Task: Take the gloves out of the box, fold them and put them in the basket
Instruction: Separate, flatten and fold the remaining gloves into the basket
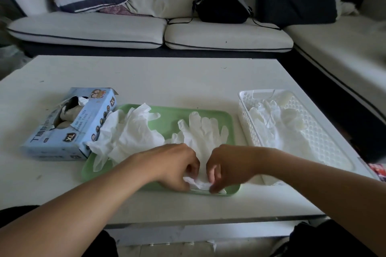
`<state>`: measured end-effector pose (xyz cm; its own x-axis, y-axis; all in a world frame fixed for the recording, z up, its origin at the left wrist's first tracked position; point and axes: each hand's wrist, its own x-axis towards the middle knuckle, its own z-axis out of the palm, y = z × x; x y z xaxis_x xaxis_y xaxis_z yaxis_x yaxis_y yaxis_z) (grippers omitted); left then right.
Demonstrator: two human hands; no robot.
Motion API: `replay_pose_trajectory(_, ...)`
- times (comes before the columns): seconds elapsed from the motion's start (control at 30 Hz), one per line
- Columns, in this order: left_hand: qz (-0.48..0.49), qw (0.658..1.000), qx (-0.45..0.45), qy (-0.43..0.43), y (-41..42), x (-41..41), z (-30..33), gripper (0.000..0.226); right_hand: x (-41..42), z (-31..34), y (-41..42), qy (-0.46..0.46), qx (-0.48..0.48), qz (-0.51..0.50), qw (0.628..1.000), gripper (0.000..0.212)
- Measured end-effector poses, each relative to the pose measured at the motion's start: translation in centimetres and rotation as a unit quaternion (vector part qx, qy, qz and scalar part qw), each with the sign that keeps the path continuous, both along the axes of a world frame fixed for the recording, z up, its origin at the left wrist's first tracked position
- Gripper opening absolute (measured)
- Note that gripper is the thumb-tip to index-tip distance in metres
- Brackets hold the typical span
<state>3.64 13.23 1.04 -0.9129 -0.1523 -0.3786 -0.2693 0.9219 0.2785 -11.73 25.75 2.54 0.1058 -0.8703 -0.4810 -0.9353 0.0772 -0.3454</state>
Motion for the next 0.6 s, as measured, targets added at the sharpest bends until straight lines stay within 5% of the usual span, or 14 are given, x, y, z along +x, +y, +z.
replay_pose_trajectory(0.1,0.135,0.985,0.053,0.089,-2.0,-0.7,1.0,0.022,-3.0,-0.3,-2.1,0.012,-0.118,-0.144,0.982,0.025)
replay_pose_trajectory(0.17,0.223,0.962,0.004,0.159,-3.8,-1.1,0.8,0.031,-5.0,-1.3,-3.7,0.06,-0.194,-0.246,0.948,0.024)
replay_pose_trajectory(0.27,0.272,0.952,-0.091,0.103,-5.1,-1.3,-0.2,0.052,-5.8,-2.8,-5.6,0.096,-0.175,-0.314,0.928,0.027)
replay_pose_trajectory(0.4,0.28,0.952,-0.108,0.063,-4.6,-1.9,-1.1,0.049,-5.4,-3.7,-7.0,0.099,-0.153,-0.349,0.919,0.028)
replay_pose_trajectory(0.6,0.322,0.939,-0.034,0.113,-5.4,-2.0,-2.2,0.033,-5.6,-3.3,-7.6,0.085,-0.154,-0.371,0.912,0.019)
